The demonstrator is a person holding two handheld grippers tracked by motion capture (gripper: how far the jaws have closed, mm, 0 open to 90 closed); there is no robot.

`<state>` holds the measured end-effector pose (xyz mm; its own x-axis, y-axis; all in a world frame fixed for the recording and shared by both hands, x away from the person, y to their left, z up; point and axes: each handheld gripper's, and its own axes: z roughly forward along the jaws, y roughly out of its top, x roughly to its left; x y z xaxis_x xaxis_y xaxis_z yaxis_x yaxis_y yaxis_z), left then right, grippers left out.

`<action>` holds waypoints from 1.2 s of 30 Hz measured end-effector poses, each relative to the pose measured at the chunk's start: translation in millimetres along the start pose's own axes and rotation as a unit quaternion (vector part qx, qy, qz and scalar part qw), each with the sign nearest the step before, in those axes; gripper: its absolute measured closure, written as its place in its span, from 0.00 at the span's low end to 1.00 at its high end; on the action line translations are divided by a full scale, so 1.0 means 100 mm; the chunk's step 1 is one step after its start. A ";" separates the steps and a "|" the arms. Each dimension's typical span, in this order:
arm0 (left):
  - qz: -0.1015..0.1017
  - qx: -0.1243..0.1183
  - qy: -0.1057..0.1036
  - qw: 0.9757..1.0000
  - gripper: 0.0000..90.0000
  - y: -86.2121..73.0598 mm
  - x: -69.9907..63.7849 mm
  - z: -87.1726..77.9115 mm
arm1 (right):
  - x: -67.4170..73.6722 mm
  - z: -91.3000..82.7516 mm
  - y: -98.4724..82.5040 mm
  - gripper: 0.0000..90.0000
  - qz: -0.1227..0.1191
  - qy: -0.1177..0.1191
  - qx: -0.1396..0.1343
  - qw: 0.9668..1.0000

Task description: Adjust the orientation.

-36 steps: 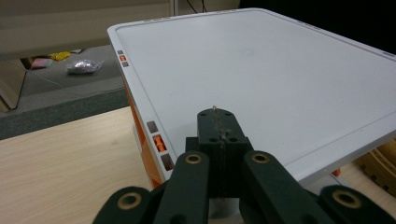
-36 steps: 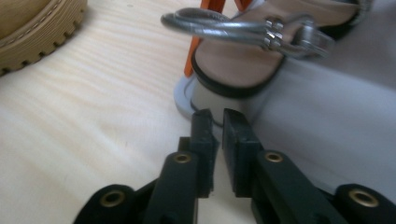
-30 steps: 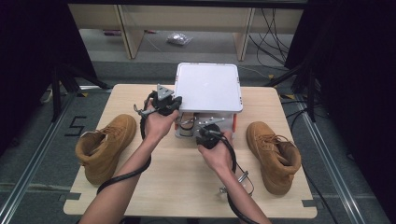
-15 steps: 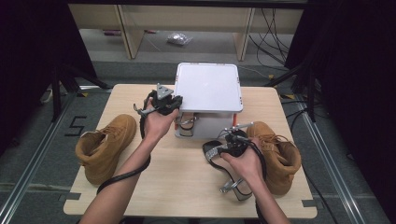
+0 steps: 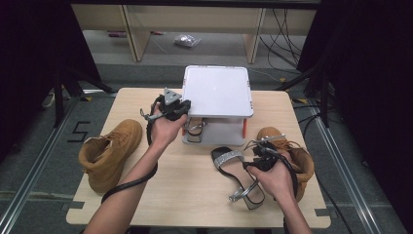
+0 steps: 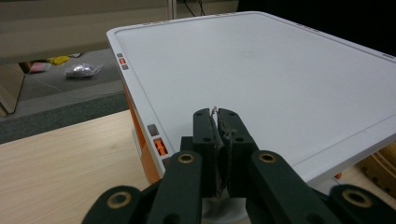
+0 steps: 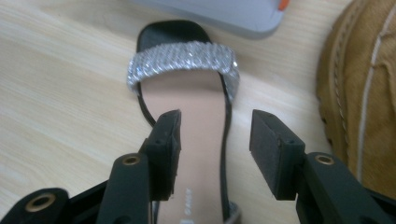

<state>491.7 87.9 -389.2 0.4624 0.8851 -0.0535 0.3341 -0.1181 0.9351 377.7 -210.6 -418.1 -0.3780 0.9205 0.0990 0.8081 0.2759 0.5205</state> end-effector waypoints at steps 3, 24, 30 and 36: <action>0.002 0.003 0.000 1.000 0.95 0.01 -0.01 0.01 | -0.02 -0.02 -0.04 0.60 0.015 -0.001 0.006 1.000; 0.006 0.005 0.000 1.000 0.95 0.02 -0.02 0.02 | 0.02 -0.24 -0.23 0.54 0.021 0.014 0.092 0.995; 0.007 0.005 0.001 1.000 0.95 0.02 -0.03 0.02 | 0.10 -0.19 -0.21 0.51 0.015 0.009 0.085 0.996; 0.007 0.005 -0.001 1.000 0.95 0.02 -0.02 0.02 | 0.16 -0.02 -0.11 0.47 -0.005 -0.006 0.110 0.994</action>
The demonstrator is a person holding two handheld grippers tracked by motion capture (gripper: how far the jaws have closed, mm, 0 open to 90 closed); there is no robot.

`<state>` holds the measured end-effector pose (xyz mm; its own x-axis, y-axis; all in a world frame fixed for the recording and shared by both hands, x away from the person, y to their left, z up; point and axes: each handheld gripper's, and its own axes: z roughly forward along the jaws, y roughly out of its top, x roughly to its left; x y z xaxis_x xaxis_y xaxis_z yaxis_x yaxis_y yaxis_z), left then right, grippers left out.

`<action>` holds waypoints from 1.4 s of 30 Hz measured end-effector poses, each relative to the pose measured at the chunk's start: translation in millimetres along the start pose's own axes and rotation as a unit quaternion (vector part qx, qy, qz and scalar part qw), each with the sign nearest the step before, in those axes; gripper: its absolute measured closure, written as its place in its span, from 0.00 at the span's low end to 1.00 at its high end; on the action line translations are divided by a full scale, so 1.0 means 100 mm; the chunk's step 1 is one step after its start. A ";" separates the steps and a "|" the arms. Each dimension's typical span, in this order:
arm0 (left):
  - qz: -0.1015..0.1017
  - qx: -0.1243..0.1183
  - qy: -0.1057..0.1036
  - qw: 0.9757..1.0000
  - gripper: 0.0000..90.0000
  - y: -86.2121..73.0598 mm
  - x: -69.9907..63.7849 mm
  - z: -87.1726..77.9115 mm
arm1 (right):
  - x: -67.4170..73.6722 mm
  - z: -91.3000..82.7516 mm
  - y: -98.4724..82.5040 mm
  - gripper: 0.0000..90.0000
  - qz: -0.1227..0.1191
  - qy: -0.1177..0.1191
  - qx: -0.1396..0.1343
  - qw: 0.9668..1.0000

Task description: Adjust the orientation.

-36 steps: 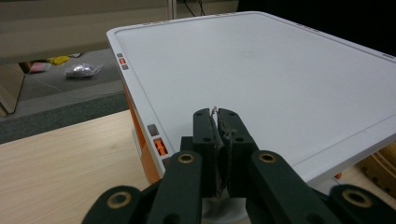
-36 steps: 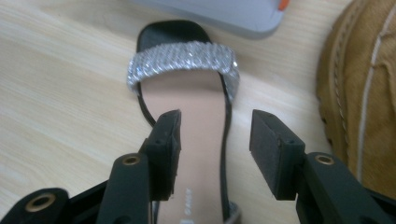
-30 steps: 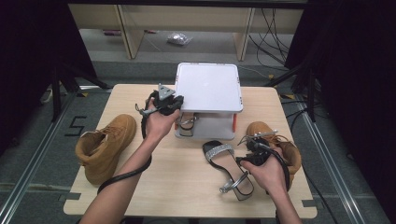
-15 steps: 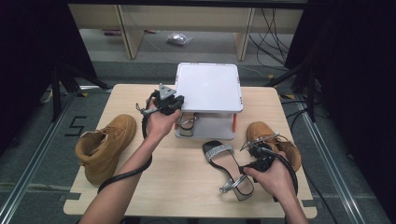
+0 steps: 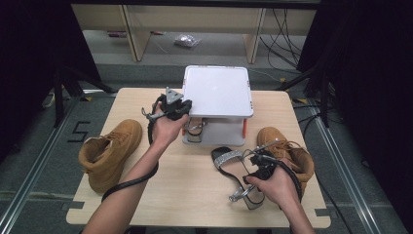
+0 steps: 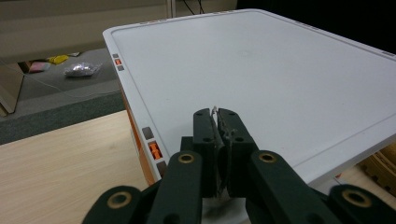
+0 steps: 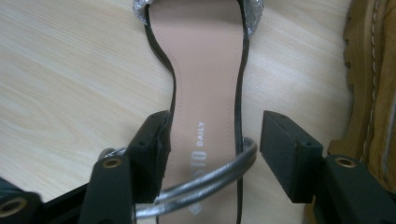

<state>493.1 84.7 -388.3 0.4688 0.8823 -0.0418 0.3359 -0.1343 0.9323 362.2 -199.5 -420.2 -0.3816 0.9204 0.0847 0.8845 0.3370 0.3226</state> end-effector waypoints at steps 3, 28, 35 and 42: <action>0.000 0.000 0.000 1.000 0.95 0.00 0.00 0.00 | -0.01 0.04 0.04 0.45 -0.008 -0.007 0.014 1.000; -0.001 0.003 -0.002 1.000 0.95 0.01 0.00 0.00 | 0.04 0.25 0.21 0.39 -0.057 -0.006 0.091 0.994; 0.001 0.004 -0.002 1.000 0.95 0.01 0.00 0.01 | 0.02 0.26 0.22 0.38 -0.055 -0.006 0.100 0.993; 0.001 0.004 -0.003 1.000 0.95 0.01 0.00 0.01 | 0.06 0.30 0.30 0.38 -0.061 -0.007 0.101 0.993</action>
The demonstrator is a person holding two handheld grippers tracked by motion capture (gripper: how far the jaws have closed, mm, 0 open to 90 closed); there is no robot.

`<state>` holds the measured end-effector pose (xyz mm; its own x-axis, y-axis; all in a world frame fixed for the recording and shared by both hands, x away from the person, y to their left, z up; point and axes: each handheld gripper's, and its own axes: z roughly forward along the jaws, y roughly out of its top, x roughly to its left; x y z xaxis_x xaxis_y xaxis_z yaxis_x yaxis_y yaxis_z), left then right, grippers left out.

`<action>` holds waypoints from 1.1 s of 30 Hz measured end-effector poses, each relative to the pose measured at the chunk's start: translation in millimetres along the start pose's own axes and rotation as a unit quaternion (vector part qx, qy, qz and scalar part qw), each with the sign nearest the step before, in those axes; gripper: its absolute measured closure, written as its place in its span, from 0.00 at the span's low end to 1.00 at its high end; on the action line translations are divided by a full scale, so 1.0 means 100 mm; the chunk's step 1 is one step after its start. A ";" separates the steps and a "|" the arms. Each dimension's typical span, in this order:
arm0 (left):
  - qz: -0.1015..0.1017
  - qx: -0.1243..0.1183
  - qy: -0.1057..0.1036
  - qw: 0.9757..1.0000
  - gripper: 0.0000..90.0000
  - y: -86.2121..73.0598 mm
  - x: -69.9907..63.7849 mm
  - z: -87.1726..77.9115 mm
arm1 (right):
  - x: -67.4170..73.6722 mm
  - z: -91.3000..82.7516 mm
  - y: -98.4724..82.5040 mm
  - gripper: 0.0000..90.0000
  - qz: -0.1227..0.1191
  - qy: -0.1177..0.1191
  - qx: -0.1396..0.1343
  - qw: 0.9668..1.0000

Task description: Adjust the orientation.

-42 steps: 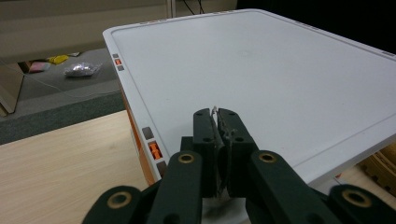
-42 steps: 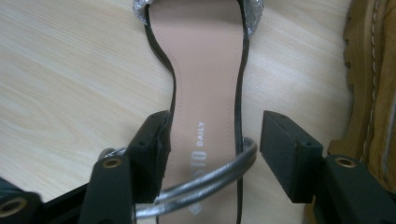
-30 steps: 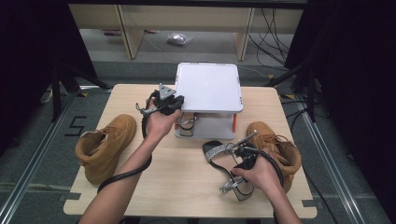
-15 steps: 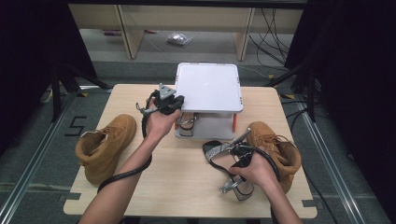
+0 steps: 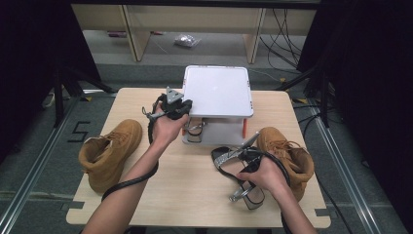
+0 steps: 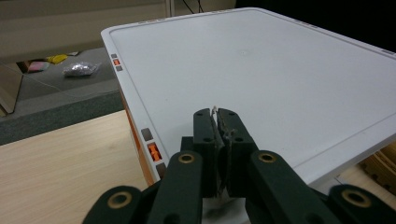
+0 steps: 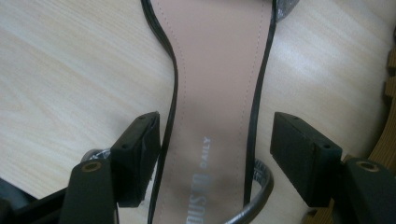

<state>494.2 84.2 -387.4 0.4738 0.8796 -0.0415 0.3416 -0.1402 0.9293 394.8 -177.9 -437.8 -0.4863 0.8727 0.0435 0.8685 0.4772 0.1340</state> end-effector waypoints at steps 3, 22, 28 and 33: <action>0.001 0.000 0.000 1.000 0.95 0.00 0.00 0.00 | -0.01 0.05 0.04 0.38 -0.013 0.002 0.002 1.000; 0.002 0.001 -0.001 1.000 0.95 0.00 0.00 0.00 | 0.01 0.27 0.14 0.43 0.005 -0.002 0.036 0.999; 0.002 0.001 -0.001 1.000 0.95 0.00 0.00 0.00 | 0.02 0.28 0.17 0.44 0.009 -0.008 0.047 0.999; 0.003 0.002 -0.001 1.000 0.95 0.00 0.00 0.00 | 0.02 0.28 0.19 0.46 0.025 -0.008 0.054 0.998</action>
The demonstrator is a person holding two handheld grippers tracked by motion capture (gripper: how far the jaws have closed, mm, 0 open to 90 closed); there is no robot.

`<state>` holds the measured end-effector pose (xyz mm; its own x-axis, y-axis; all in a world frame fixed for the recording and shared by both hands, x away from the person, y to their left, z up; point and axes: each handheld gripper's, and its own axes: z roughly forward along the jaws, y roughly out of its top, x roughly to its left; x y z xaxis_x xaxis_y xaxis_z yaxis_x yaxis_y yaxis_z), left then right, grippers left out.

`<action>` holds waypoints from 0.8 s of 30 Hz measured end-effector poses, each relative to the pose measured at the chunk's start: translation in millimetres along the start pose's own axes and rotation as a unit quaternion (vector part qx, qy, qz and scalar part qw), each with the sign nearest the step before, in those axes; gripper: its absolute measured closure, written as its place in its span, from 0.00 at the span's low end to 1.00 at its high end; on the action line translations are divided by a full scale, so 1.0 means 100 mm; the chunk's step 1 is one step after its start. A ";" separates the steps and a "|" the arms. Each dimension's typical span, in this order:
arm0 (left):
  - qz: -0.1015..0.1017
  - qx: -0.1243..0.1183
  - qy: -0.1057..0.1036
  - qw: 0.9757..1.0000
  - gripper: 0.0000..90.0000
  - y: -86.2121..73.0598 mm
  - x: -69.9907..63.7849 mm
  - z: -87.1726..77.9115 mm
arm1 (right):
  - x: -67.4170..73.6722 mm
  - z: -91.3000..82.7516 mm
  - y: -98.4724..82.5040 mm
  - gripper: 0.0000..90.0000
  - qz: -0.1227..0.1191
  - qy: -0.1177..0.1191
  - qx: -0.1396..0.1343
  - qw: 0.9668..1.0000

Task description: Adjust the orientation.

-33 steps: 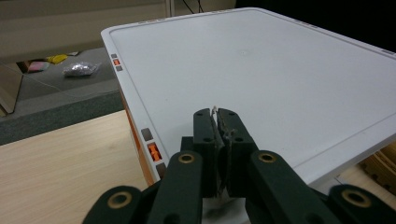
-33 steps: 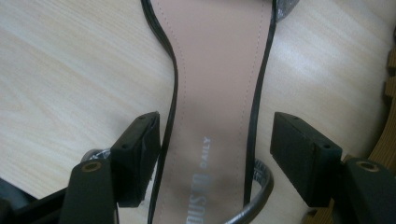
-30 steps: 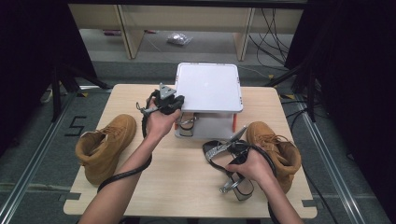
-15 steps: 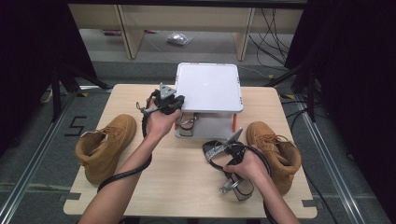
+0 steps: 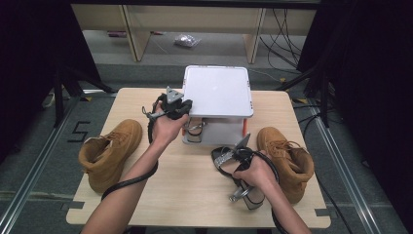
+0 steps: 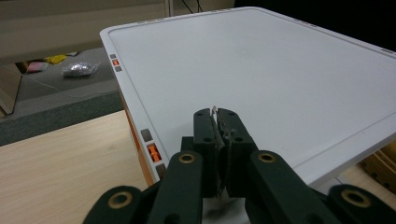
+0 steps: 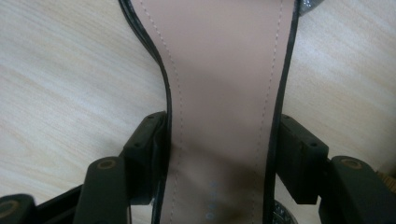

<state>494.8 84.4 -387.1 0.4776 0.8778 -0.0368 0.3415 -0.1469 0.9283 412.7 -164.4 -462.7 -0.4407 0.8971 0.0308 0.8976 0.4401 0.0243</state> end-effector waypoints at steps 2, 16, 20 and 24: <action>0.001 0.000 0.000 1.000 0.95 0.00 0.00 0.00 | 0.01 -0.01 0.00 0.47 0.020 -0.002 0.002 1.000; 0.002 0.002 -0.001 1.000 0.95 0.01 0.00 0.00 | 0.04 -0.01 -0.01 0.48 0.059 -0.003 0.006 0.998; 0.004 0.003 -0.001 1.000 0.95 0.01 0.00 0.00 | 0.02 -0.02 -0.03 0.49 0.060 0.007 0.005 0.998; 0.005 0.003 -0.001 1.000 0.95 0.01 0.00 0.00 | 0.02 -0.01 -0.05 0.49 0.066 0.002 -0.007 0.998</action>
<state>495.7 84.4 -386.2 0.4823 0.8756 -0.0281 0.3420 -0.1586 0.9262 407.6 -164.5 -461.8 -0.3189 0.9470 0.0387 0.9476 0.3176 0.0347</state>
